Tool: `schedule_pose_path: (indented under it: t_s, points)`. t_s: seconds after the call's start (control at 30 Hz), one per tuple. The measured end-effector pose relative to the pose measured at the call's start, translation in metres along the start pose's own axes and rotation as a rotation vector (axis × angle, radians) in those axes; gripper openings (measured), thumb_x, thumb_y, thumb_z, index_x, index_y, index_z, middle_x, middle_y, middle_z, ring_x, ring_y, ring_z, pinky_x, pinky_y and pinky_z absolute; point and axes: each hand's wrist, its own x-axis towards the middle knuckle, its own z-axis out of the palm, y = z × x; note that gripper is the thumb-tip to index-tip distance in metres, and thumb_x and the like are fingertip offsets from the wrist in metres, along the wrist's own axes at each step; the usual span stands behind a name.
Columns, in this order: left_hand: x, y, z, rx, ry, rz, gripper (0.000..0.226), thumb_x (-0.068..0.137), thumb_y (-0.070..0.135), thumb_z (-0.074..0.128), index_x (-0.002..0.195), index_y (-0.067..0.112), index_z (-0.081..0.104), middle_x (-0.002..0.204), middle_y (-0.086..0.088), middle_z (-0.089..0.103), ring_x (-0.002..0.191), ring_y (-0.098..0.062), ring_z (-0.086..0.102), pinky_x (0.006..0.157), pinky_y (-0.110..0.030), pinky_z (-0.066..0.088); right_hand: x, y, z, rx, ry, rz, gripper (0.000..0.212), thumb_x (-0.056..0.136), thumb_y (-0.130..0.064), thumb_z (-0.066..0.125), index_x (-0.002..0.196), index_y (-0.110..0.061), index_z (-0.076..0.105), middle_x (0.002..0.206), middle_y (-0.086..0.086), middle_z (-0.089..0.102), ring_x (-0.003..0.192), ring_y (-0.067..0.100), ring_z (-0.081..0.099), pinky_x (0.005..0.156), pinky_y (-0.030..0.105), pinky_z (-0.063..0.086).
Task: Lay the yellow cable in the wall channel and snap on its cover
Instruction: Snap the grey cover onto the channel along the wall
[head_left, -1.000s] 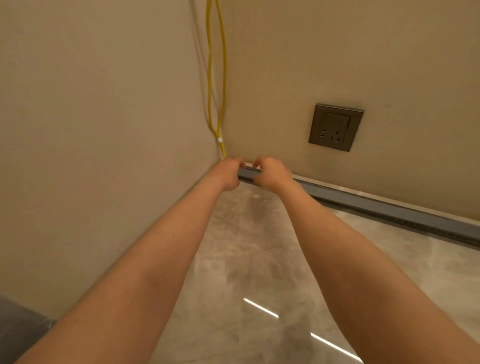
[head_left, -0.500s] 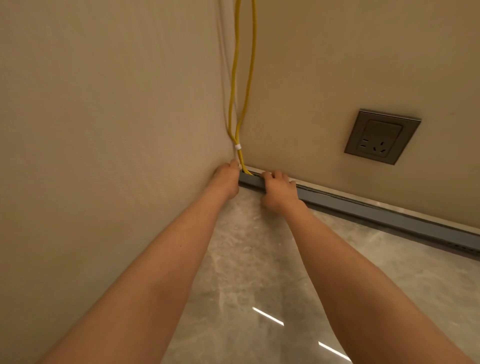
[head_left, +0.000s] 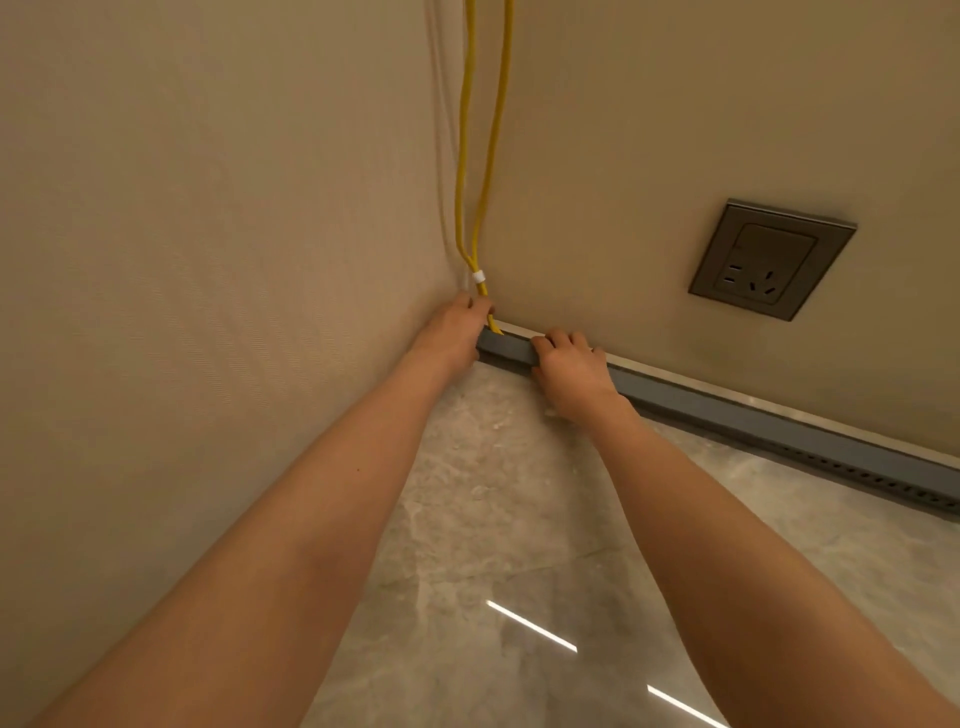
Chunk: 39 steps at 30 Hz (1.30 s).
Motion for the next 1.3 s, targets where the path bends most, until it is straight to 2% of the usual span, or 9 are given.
schedule_pose_path:
  t_s: [0.1,0.23,0.33,0.4,0.47,0.63,0.93,1.13,1.3]
  points:
    - [0.004,0.004,-0.005,0.082,-0.018,0.104,0.065,0.078,0.006,0.071,0.137,0.014,0.045,0.141,-0.008,0.044,0.128,-0.03,0.046,0.103,-0.041,0.043,-0.006,0.01,-0.002,0.017,-0.012,0.012,0.039,0.098,-0.018,0.04,0.136,-0.007,0.04,0.139,0.014,0.042,0.126,0.036,0.039,0.099,0.049,0.039]
    - [0.008,0.012,-0.014,0.27,-0.017,0.239,0.057,0.085,0.008,0.062,0.139,0.017,0.045,0.141,-0.006,0.044,0.127,-0.029,0.048,0.1,-0.041,0.044,-0.012,0.019,-0.006,0.051,-0.031,0.03,0.038,0.098,-0.021,0.041,0.134,-0.007,0.041,0.139,0.014,0.043,0.126,0.035,0.038,0.1,0.047,0.037]
    - [0.013,0.018,-0.017,0.4,-0.071,0.34,0.06,0.087,0.014,0.061,0.143,0.021,0.039,0.152,-0.003,0.032,0.133,-0.028,0.043,0.102,-0.04,0.042,-0.015,0.02,-0.008,0.064,-0.006,0.04,0.035,0.098,-0.02,0.04,0.13,-0.006,0.042,0.136,0.015,0.047,0.123,0.035,0.042,0.097,0.046,0.039]
    - [0.018,0.019,-0.017,0.401,-0.168,0.333,0.06,0.091,0.018,0.057,0.146,0.023,0.034,0.156,0.001,0.027,0.137,-0.025,0.04,0.104,-0.04,0.041,-0.015,0.02,-0.011,0.08,0.02,0.049,0.031,0.097,-0.018,0.04,0.125,-0.006,0.043,0.132,0.014,0.051,0.119,0.034,0.047,0.094,0.044,0.04]
    - [0.024,0.017,-0.016,0.373,-0.212,0.311,0.055,0.092,0.02,0.055,0.144,0.02,0.039,0.149,-0.001,0.038,0.134,-0.025,0.044,0.102,-0.04,0.043,-0.014,0.02,-0.014,0.09,0.025,0.053,0.03,0.097,-0.017,0.04,0.125,-0.006,0.043,0.131,0.015,0.052,0.119,0.034,0.048,0.093,0.044,0.04]
    - [0.027,0.018,-0.013,0.273,-0.212,0.263,0.046,0.086,0.023,0.065,0.128,0.01,0.054,0.13,-0.01,0.052,0.122,-0.029,0.051,0.096,-0.04,0.044,-0.014,0.018,-0.011,0.09,0.015,0.056,0.034,0.097,-0.017,0.039,0.13,-0.007,0.042,0.134,0.014,0.05,0.12,0.034,0.046,0.097,0.045,0.038]
    - [0.03,0.011,-0.005,0.162,-0.143,0.183,0.04,0.079,0.023,0.072,0.113,0.004,0.063,0.119,-0.015,0.06,0.11,-0.03,0.056,0.089,-0.036,0.045,-0.014,0.014,-0.013,0.097,0.016,0.014,0.032,0.099,-0.02,0.037,0.127,-0.006,0.043,0.132,0.015,0.051,0.119,0.034,0.047,0.094,0.044,0.041]
    - [0.03,0.005,-0.009,0.131,-0.224,0.109,0.045,0.073,0.026,0.079,0.11,0.005,0.065,0.114,-0.017,0.066,0.106,-0.031,0.061,0.084,-0.034,0.047,-0.012,0.01,-0.02,0.097,0.015,-0.008,0.032,0.098,-0.023,0.038,0.126,-0.007,0.043,0.128,0.015,0.055,0.113,0.036,0.054,0.087,0.042,0.045]
    - [0.028,0.004,-0.011,0.147,-0.268,0.126,0.046,0.081,0.019,0.072,0.122,0.005,0.057,0.124,-0.018,0.061,0.115,-0.032,0.056,0.091,-0.034,0.044,-0.012,0.009,-0.017,0.117,-0.02,0.01,0.031,0.098,-0.021,0.038,0.125,-0.006,0.043,0.128,0.016,0.054,0.115,0.036,0.052,0.091,0.044,0.043]
